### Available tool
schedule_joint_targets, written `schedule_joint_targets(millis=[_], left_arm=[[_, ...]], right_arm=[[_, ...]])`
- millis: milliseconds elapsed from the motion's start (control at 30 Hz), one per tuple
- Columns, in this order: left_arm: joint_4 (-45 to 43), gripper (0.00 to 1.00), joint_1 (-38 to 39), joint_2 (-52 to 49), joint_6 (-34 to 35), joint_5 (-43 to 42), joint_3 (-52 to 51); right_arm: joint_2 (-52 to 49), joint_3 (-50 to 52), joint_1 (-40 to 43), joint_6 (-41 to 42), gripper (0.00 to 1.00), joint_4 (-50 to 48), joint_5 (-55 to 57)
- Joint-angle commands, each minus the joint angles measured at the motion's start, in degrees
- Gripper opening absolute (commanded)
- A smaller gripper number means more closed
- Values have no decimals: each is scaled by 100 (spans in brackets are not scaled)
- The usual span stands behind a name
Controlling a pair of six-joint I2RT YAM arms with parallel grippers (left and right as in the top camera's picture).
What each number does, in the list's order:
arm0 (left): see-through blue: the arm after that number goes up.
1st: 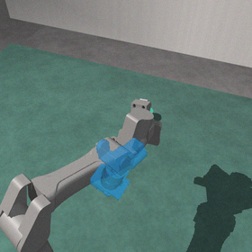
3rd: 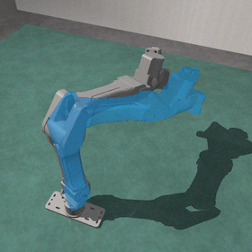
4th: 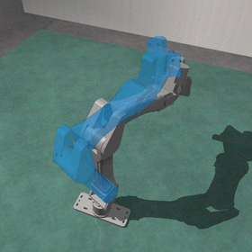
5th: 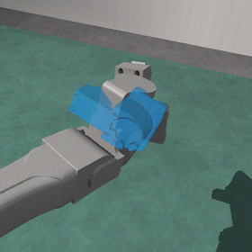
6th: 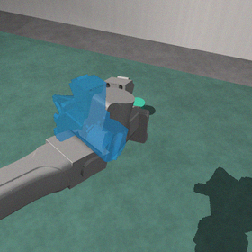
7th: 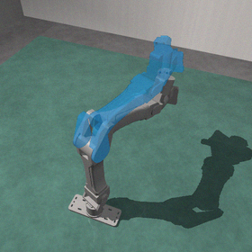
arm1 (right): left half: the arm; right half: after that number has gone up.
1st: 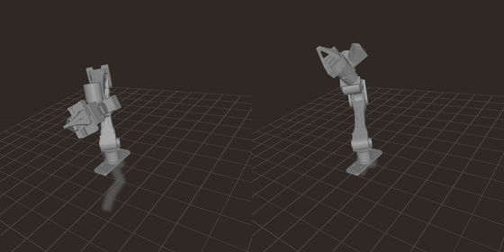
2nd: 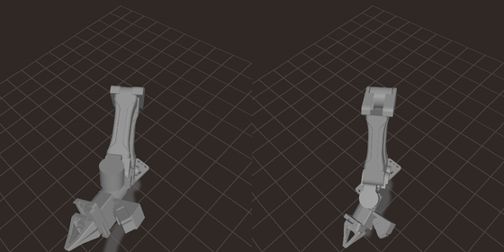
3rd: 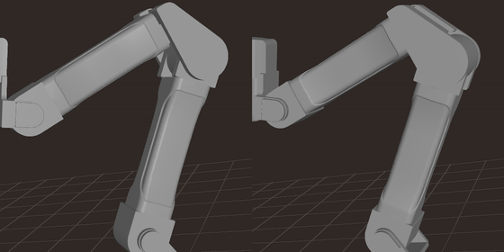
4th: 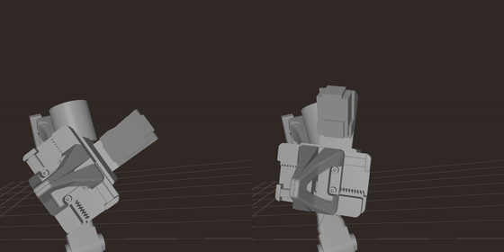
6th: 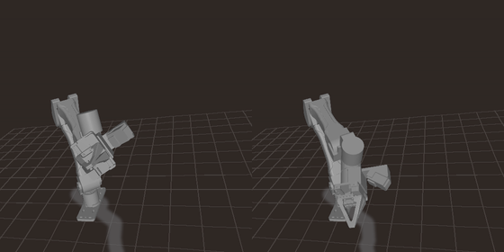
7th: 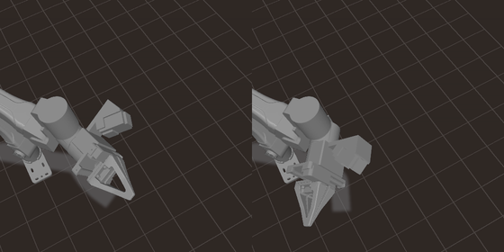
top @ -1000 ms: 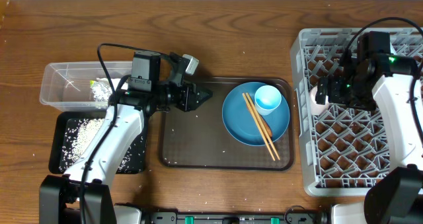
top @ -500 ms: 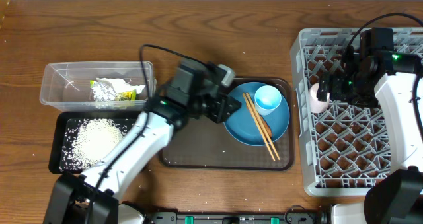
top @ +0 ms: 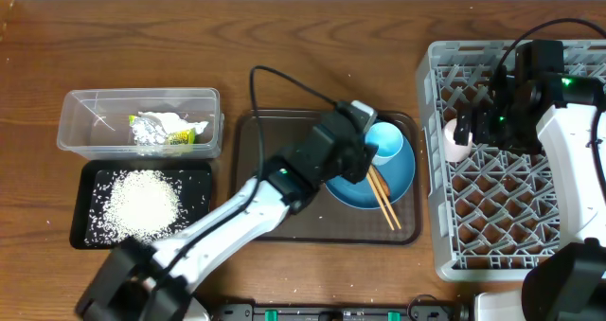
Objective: Sort waste into correct bins and load items into the dishwasher rack
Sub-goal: 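Lower the left gripper and grasp the light-blue cup's rim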
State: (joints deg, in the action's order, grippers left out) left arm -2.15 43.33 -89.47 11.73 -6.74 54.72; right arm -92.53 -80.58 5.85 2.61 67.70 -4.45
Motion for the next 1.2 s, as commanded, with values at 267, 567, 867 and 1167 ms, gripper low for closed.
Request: schedule_joint_targets(millis=[267,567,867,1167], left_arm=[[-807,61,-2,-881,411,634,-50],[-697,60,15,-935,710,623,-50],[-420,53,28,-981,920,573,-50],[-442,53,42,-1150,1025,575,-50]], right_arm=[[-26,-116,13,11,99,0,15],[-26,-116,13,11,99,0,13],[-26,-116,13,11,99,0,15],[-26,-116,13,11,99,0,15]])
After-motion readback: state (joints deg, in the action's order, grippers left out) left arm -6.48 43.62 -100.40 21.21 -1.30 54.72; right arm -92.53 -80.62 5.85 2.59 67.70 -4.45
